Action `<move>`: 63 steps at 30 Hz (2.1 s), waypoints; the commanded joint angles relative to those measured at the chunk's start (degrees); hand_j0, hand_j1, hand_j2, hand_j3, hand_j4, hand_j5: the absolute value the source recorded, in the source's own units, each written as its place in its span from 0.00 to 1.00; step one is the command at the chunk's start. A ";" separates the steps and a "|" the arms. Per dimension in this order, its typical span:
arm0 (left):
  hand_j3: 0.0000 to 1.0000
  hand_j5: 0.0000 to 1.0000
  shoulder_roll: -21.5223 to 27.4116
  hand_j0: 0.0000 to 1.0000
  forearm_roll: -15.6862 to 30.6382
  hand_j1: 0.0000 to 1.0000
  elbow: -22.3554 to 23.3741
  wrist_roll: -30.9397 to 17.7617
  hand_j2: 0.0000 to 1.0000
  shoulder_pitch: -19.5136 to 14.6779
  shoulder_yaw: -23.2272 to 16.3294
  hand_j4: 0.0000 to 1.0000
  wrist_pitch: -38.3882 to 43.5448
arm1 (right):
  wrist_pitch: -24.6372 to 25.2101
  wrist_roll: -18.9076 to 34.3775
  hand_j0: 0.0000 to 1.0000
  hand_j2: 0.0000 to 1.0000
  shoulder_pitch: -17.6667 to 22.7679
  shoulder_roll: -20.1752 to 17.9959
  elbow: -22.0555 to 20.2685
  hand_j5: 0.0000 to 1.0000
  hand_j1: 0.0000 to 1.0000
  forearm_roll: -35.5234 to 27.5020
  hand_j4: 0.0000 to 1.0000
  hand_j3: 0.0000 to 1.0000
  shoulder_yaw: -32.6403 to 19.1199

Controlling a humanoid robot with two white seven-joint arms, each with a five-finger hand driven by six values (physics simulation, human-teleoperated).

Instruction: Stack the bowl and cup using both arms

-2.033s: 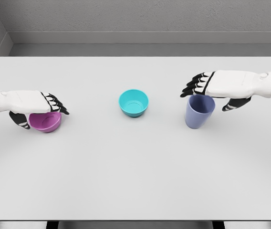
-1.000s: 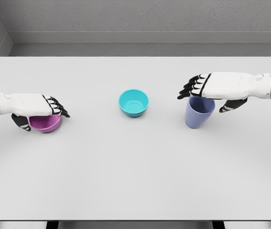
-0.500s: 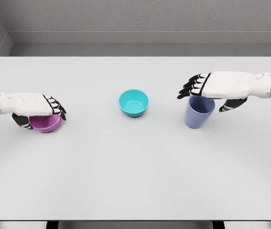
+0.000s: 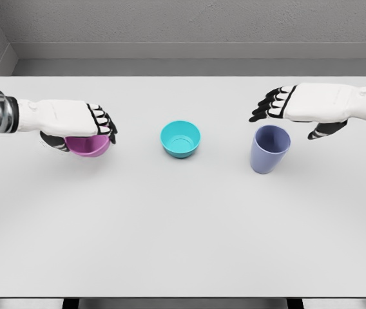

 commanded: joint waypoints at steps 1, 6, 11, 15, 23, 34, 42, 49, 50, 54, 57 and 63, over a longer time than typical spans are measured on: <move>0.60 0.60 -1.97 0.60 0.31 0.60 -0.49 0.06 0.60 0.00 0.36 0.60 0.09 | 0.16 -0.03 1.00 1.00 0.00 0.27 -0.03 1.00 1.00 -0.35 1.00 1.00 0.10; 0.60 0.60 -6.98 0.60 0.22 0.60 -0.05 0.06 0.60 -1.49 2.30 0.60 0.09 | 0.16 -0.03 1.00 1.00 0.17 0.54 -0.11 1.00 1.00 -0.26 1.00 1.00 0.63; 0.60 0.60 -12.95 0.60 0.14 0.60 1.88 -0.03 0.60 -3.16 2.65 0.60 0.09 | 0.16 -0.03 1.00 1.00 0.09 0.71 -0.55 1.00 1.00 -0.26 1.00 1.00 1.77; 0.60 0.60 -18.58 0.60 -0.04 0.60 5.84 -1.17 0.60 -4.22 2.74 0.60 0.09 | 0.16 -0.03 1.00 1.00 0.09 0.80 -0.55 1.00 1.00 -0.26 1.00 1.00 1.86; 0.60 0.60 -25.00 0.60 -4.08 0.60 11.73 -1.35 0.60 -3.78 2.65 0.60 0.09 | 0.16 -0.03 1.00 1.00 0.09 1.68 0.06 1.00 1.00 -0.26 1.00 1.00 3.62; 0.60 0.60 -28.69 0.60 -6.98 0.60 17.09 -1.35 0.60 -2.20 2.12 0.60 0.09 | 0.16 -0.03 1.00 1.00 0.17 2.47 1.12 1.00 1.00 -0.08 1.00 1.00 4.85; 0.61 0.61 -29.31 0.61 -6.98 0.61 17.18 -1.35 0.61 -2.11 2.12 0.61 0.09 | 0.16 -0.03 1.00 1.00 0.09 2.82 3.14 1.00 1.00 -0.08 1.00 1.00 4.76; 0.62 0.62 -29.92 0.62 -7.07 0.62 18.76 -1.35 0.62 -1.85 1.86 0.62 0.09 | 0.16 -0.03 1.00 1.00 0.09 3.79 4.54 1.00 1.00 -0.08 1.00 1.00 4.85; 0.62 0.62 -29.92 0.62 -7.07 0.62 18.93 -1.35 0.62 -1.41 1.86 0.62 0.09 | 0.16 -0.03 1.00 1.00 0.09 3.88 4.81 1.00 1.00 -0.08 1.00 1.00 4.85; 0.62 0.62 -30.36 0.62 -7.42 0.62 19.02 -1.35 0.62 -1.40 1.77 0.62 0.09 | 0.16 -0.03 1.00 1.00 0.09 4.40 5.16 1.00 1.00 -0.08 1.00 1.00 4.94; 0.62 0.62 -30.62 0.62 -7.51 0.62 19.11 -1.35 0.62 -1.05 1.51 0.62 0.09 | 0.16 -0.03 1.00 1.00 0.09 4.49 6.04 1.00 1.00 -0.08 1.00 1.00 4.94; 0.83 0.83 -30.62 0.83 -7.25 0.83 19.11 -1.35 0.83 -1.05 1.51 0.83 0.09 | 0.16 -0.03 1.00 1.00 0.09 4.67 6.04 1.00 1.00 -0.08 1.00 1.00 5.29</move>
